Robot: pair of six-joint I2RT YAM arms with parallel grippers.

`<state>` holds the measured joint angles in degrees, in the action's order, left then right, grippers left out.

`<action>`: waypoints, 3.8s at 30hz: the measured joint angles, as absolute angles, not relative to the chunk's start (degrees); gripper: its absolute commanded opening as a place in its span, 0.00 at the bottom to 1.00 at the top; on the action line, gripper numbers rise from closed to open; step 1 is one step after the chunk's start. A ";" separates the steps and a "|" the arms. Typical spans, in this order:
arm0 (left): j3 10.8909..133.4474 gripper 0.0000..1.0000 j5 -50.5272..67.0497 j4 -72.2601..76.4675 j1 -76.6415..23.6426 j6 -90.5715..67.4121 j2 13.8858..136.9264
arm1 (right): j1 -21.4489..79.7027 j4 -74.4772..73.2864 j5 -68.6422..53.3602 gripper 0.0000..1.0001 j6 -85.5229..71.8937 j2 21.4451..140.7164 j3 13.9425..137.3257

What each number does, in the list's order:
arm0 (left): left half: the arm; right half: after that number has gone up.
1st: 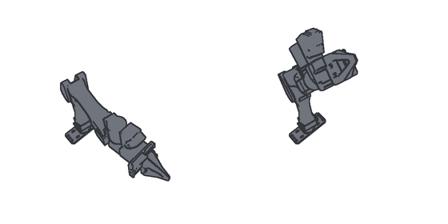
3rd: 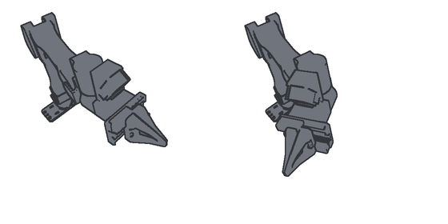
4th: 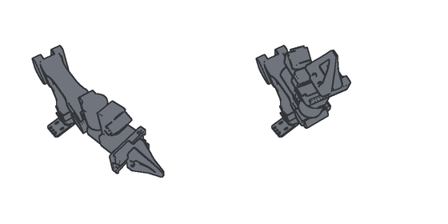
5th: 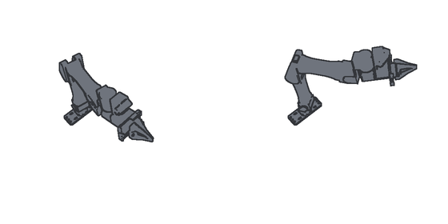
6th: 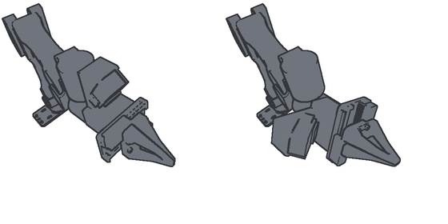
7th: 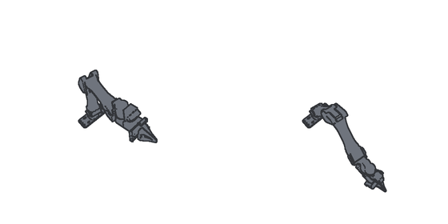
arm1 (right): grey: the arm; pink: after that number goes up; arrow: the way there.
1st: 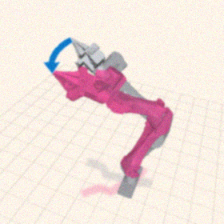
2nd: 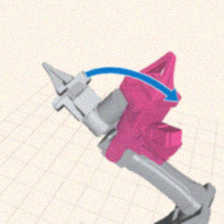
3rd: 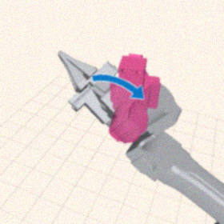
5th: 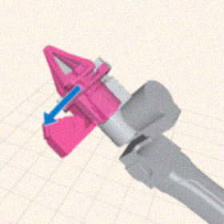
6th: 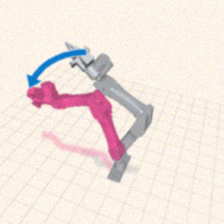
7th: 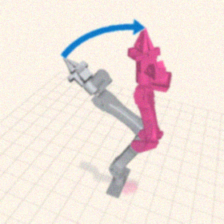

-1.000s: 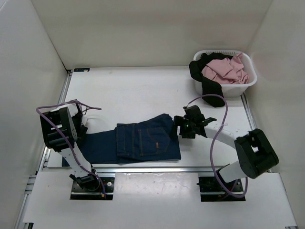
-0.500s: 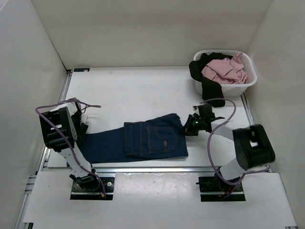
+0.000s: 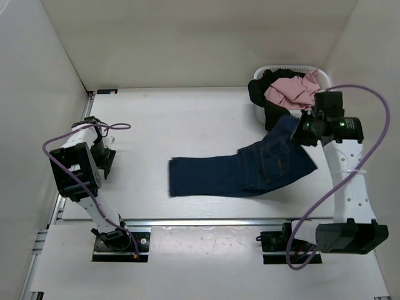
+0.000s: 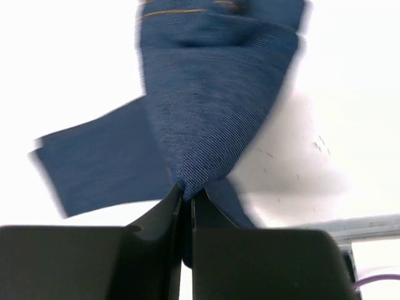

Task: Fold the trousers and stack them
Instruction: Fold the trousers

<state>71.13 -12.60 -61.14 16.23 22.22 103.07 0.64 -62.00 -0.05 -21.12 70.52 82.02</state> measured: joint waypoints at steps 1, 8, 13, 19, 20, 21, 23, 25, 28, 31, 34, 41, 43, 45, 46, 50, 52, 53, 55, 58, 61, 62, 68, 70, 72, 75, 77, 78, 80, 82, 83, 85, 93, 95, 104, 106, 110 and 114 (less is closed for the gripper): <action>71.13 0.75 -12.58 -61.25 16.23 22.24 103.07 | 1.80 -63.44 0.91 0.00 -21.28 70.81 86.11; 70.85 0.75 -12.47 -61.28 16.23 22.41 103.07 | 24.38 -64.66 4.25 0.00 -25.93 78.06 92.88; 69.97 0.75 -12.38 -61.30 16.43 22.68 103.07 | 33.63 -60.99 4.36 0.00 -31.05 90.43 90.02; 69.69 0.75 -12.25 -61.25 17.74 23.11 103.07 | 41.50 -57.78 4.67 0.02 -35.79 101.03 91.64; 69.69 0.75 -12.23 -61.25 18.17 23.14 103.07 | 42.83 -56.88 4.40 0.08 -36.47 102.91 92.55; 69.69 0.75 -12.21 -61.25 18.46 23.20 103.07 | 44.03 -55.92 4.10 0.19 -37.21 104.88 93.30; 69.69 0.75 -12.19 -61.25 19.11 23.49 103.07 | 46.17 -54.89 2.50 0.52 -37.85 109.27 95.70; 69.69 0.75 -12.19 -61.25 19.66 23.68 103.07 | 47.64 -54.35 0.30 0.59 -37.30 114.19 99.94; 69.43 0.75 -12.19 -61.21 20.27 24.14 102.96 | 49.25 -51.33 -2.94 0.71 -35.44 117.54 103.90; 68.97 0.75 -12.16 -61.32 20.62 24.58 102.72 | 49.63 -47.31 -5.21 0.77 -33.45 115.61 103.59; 68.93 0.75 -11.38 -61.32 20.80 25.04 102.08 | 48.60 -43.48 -3.62 0.77 -32.56 108.29 96.92; 70.72 0.75 -7.01 -63.57 16.21 26.30 97.01 | 28.80 -41.58 3.05 0.89 -34.65 86.48 71.09; 74.52 0.76 -4.49 -65.67 12.14 26.30 96.42 | 20.84 -41.45 4.73 0.95 -34.35 83.18 64.60; 80.03 0.77 -2.09 -67.24 6.87 26.24 96.60 | 15.20 -41.58 5.30 0.96 -32.86 82.28 59.92; 84.18 0.77 -0.84 -68.42 3.62 26.26 97.17 | 13.32 -41.23 4.99 0.96 -31.92 82.35 57.95; 101.43 0.80 6.13 -68.86 -10.55 26.28 100.75 | 10.44 -38.81 1.58 0.94 -28.77 82.89 52.12; 107.66 0.81 10.63 -67.64 -16.80 26.09 103.24 | 9.54 -36.38 -0.51 0.92 -27.92 82.96 49.87; 110.19 0.84 13.02 -67.46 -19.68 25.96 104.88 | 8.84 -35.18 -1.58 0.92 -27.79 83.00 48.80; 113.16 0.86 15.86 -67.51 -23.27 25.56 108.40 | 7.18 -33.04 -3.09 0.92 -27.79 83.05 46.96; 116.22 0.87 18.81 -66.98 -27.03 24.71 116.11 | 5.13 -31.14 -4.49 0.91 -27.83 83.09 44.40; 118.28 0.86 19.22 -66.24 -29.34 23.88 124.20 | 4.45 -30.61 -5.39 0.86 -27.77 82.91 43.57; 118.76 0.84 19.22 -65.98 -29.85 23.64 126.48 | 4.40 -30.33 -5.56 0.85 -27.68 82.87 43.46; 117.78 0.35 19.27 -65.21 -29.98 22.63 131.68 | 3.79 -28.01 -7.09 0.33 -26.74 82.76 41.93; 117.43 0.14 19.31 -64.73 -29.56 22.33 131.68 | 3.62 -26.74 -8.78 0.20 -26.72 82.96 41.23; 116.99 0.14 19.07 -63.92 -29.06 22.28 131.68 | 3.57 -24.93 -11.53 0.06 -26.94 83.35 40.60; 116.57 0.14 17.87 -62.96 -27.68 22.37 131.70 | 3.46 -22.17 -16.08 0.00 -27.86 84.60 39.79; 116.55 0.14 16.91 -62.33 -26.22 22.35 131.70 | 3.70 -19.84 -19.53 0.00 -28.97 85.78 39.29; 116.38 0.14 16.38 -61.91 -25.47 22.37 131.70 | 4.16 -18.50 -20.97 0.00 -29.63 86.32 39.00; 115.70 0.14 15.27 -61.04 -23.90 22.37 131.70 | 5.76 -16.29 -23.24 0.00 -30.83 87.35 38.74; 115.09 0.14 14.55 -60.86 -22.20 22.37 131.70 | 8.23 -14.31 -24.71 0.00 -32.10 88.44 38.81; 114.98 0.14 14.26 -60.86 -21.47 22.39 131.70 | 9.58 -13.30 -25.47 0.00 -32.80 89.06 38.89; 114.83 0.22 13.65 -60.75 -20.08 22.50 131.70 | 12.38 -12.01 -26.48 0.00 -34.02 90.41 39.59; 113.93 0.72 8.27 -59.57 -18.02 24.01 131.70 | 17.28 -13.54 -27.42 0.78 -36.25 92.79 43.97; 113.93 0.79 6.81 -59.29 -17.54 23.59 131.48 | 17.43 -15.51 -27.29 0.99 -36.03 91.94 45.63; 111.53 1.00 -4.78 -58.15 -14.85 20.73 119.39 | 14.37 -37.23 -15.99 0.99 -28.14 81.49 53.49; 108.84 1.00 -6.44 -57.45 -14.00 20.32 112.84 | 12.69 -41.80 -13.91 0.99 -26.50 78.96 57.80; 96.03 1.00 -6.24 -54.26 -10.68 19.84 97.23 | 8.27 -48.53 -9.91 0.99 -23.40 75.59 64.47; 77.89 1.00 -5.08 -52.29 -3.55 19.64 86.24 | 2.57 -52.66 -6.85 0.99 -21.08 71.70 65.58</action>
